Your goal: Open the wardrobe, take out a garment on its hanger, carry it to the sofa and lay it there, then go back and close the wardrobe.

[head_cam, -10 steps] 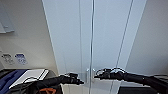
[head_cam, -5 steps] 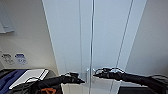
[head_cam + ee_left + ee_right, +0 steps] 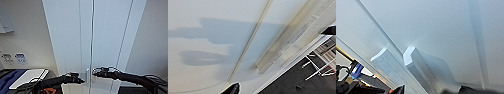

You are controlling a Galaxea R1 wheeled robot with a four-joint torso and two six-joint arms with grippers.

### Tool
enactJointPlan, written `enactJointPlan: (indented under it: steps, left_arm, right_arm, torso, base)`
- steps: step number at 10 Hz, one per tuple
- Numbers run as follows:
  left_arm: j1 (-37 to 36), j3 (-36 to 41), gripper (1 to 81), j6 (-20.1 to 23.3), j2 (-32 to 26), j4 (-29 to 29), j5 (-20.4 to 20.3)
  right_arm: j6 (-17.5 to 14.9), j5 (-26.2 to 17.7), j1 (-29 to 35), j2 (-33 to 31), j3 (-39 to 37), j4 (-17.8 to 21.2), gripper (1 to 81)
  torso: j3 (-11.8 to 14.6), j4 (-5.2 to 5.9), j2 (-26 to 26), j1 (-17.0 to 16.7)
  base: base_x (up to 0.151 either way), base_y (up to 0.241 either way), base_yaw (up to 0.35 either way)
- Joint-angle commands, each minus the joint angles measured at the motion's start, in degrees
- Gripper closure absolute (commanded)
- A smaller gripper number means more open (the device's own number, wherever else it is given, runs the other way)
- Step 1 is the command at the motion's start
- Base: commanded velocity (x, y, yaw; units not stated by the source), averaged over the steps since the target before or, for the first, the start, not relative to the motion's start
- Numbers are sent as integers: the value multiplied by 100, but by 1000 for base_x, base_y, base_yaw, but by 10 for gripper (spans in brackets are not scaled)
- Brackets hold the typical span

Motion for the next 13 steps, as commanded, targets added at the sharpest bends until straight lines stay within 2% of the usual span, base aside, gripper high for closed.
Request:
enactJointPlan:
  steps: [1, 9, 13]
  left_arm:
    - [-981, -283, 10, 29, 194, -53, 62]
    - [-1104, -1470, 10, 64, 1362, 35, -70]
    - [-1183, -2164, 10, 73, 1943, 351, -193]
  right_arm:
    - [45, -58, 1047, 275, -262, 26, 10]
    - [45, -67, 1074, 389, 2, 105, 10]
    - [54, -58, 1057, 380, 20, 105, 10]
  torso:
    - [0, 0, -3, 0]
    - [0, 0, -3, 2]
    - [0, 0, -3, 2]
  base:
    - [0, 0, 0]
    - [0, 0, 0]
    - [0, 0, 0]
